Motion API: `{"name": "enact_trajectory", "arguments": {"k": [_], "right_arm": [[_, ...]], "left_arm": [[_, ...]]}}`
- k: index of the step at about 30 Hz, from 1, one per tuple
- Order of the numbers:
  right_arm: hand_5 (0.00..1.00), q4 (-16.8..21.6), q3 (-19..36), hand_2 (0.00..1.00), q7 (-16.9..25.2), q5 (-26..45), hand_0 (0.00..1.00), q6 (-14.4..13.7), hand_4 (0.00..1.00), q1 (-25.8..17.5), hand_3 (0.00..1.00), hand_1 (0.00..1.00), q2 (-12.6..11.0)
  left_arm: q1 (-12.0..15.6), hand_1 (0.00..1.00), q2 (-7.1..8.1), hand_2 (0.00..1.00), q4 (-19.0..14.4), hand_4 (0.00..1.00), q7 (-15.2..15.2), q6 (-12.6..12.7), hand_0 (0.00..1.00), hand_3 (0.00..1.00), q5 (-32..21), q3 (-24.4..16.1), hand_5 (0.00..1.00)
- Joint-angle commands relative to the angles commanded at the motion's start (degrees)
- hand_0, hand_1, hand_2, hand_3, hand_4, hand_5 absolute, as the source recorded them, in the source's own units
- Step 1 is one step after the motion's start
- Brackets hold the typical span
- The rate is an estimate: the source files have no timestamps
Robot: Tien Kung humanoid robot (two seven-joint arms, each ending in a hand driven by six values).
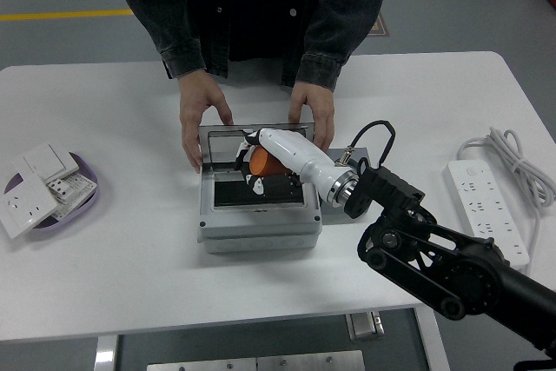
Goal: Pick up the cylinder from the cube,place it in the box,flap close box
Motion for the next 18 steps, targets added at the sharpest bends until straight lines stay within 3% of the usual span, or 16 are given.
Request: {"name": "enact_trajectory", "arguments": {"k": [1,6,7,12,13,18], "right_arm": [[0.002,-0.23,-0.25,0.477,-0.04,0.28,0.421,0.44,0.227,0.29,0.457,0.429,-0.06],[0.002,-1.44,-0.71,0.477,-1.07,-0.14,0.421,3.76,0.227,1.92,0.457,0.429,0.01],[0.002,-1.71,-0.77,0.540,-1.48,-0.43,0.608,4.68,0.338,2.36,0.527,0.524,0.09],[0.002,-2.38,-0.94,0.540,-2.93,-1.02,0.608,7.09,0.338,3.47,0.527,0.524,0.27],[0.002,-2.47,-0.96,0.702,-3.15,-1.03,0.703,7.36,0.444,3.58,0.701,0.694,0.28],[0.002,-2.71,-1.09,0.702,-4.21,-1.33,0.703,8.54,0.444,4.11,0.701,0.694,0.28]], "left_arm": [[0.02,0.661,0.01,0.585,0.00,0.731,0.02,0.00,0.636,0.675,0.02,-0.01,0.329],[0.05,0.661,0.08,0.585,0.00,0.731,0.06,-0.01,0.636,0.675,0.05,0.01,0.329],[0.01,0.662,0.11,0.585,0.00,0.731,0.03,-0.02,0.636,0.675,0.00,0.09,0.329],[-0.13,0.662,0.23,0.585,0.00,0.731,-0.07,-0.03,0.636,0.675,-0.04,0.17,0.329],[-0.13,0.662,0.24,0.585,0.00,0.731,-0.08,-0.03,0.636,0.675,-0.05,0.19,0.329],[-0.03,0.662,0.27,0.585,0.00,0.731,-0.12,-0.05,0.636,0.675,-0.31,0.50,0.329]]}}
